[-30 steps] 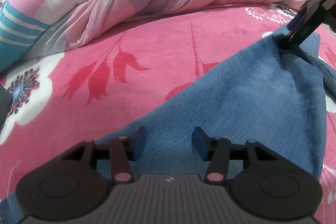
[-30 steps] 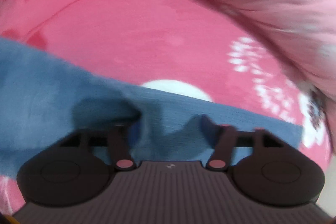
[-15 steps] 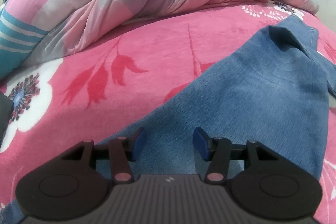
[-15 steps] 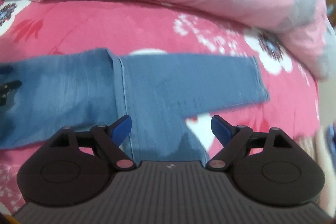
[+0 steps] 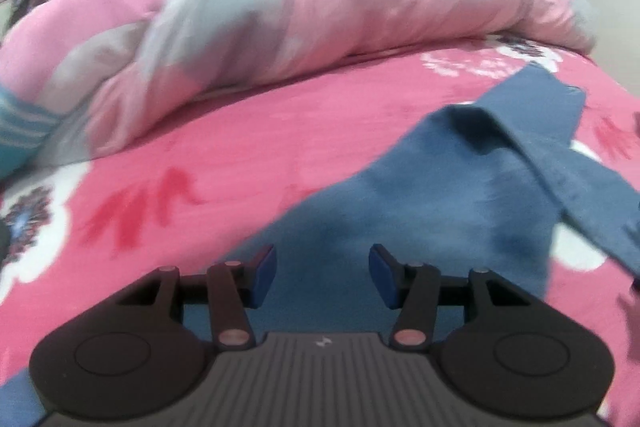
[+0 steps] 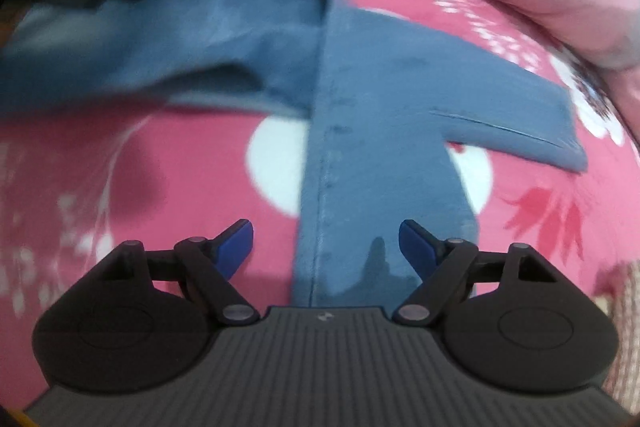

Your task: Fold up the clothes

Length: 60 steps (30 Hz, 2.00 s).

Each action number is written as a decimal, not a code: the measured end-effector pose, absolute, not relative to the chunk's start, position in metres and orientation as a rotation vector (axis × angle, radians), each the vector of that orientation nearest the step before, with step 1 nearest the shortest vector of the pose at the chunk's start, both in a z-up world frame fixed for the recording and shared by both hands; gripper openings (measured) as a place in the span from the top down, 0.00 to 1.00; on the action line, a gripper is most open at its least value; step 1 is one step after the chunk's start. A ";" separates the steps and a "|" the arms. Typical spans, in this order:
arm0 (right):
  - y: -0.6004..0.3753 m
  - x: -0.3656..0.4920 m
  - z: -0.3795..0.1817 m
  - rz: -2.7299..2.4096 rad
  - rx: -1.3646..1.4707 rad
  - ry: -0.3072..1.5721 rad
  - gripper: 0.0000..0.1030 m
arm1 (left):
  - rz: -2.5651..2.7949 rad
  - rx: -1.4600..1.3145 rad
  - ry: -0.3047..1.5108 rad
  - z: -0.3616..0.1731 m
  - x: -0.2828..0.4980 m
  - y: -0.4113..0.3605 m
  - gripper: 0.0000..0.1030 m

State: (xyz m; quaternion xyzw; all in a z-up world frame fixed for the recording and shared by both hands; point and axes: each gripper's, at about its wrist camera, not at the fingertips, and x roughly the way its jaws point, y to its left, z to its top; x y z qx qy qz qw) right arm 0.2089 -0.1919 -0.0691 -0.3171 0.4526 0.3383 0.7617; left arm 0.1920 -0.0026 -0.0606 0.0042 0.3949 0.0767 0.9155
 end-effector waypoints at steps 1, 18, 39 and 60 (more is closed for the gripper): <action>-0.193 0.206 -0.074 0.749 -0.727 0.974 0.25 | 0.149 0.007 0.813 -0.062 0.197 -0.012 0.49; -0.223 0.250 -0.052 0.877 -0.921 0.901 0.97 | 0.171 -0.125 0.830 -0.068 0.243 -0.039 0.51; -0.189 0.467 -0.067 0.796 -1.130 0.777 0.97 | 0.165 -0.017 0.878 -0.087 0.287 -0.046 0.55; -0.331 0.550 -0.020 0.460 -0.192 0.970 0.21 | 0.123 0.032 0.888 -0.087 0.285 -0.047 0.55</action>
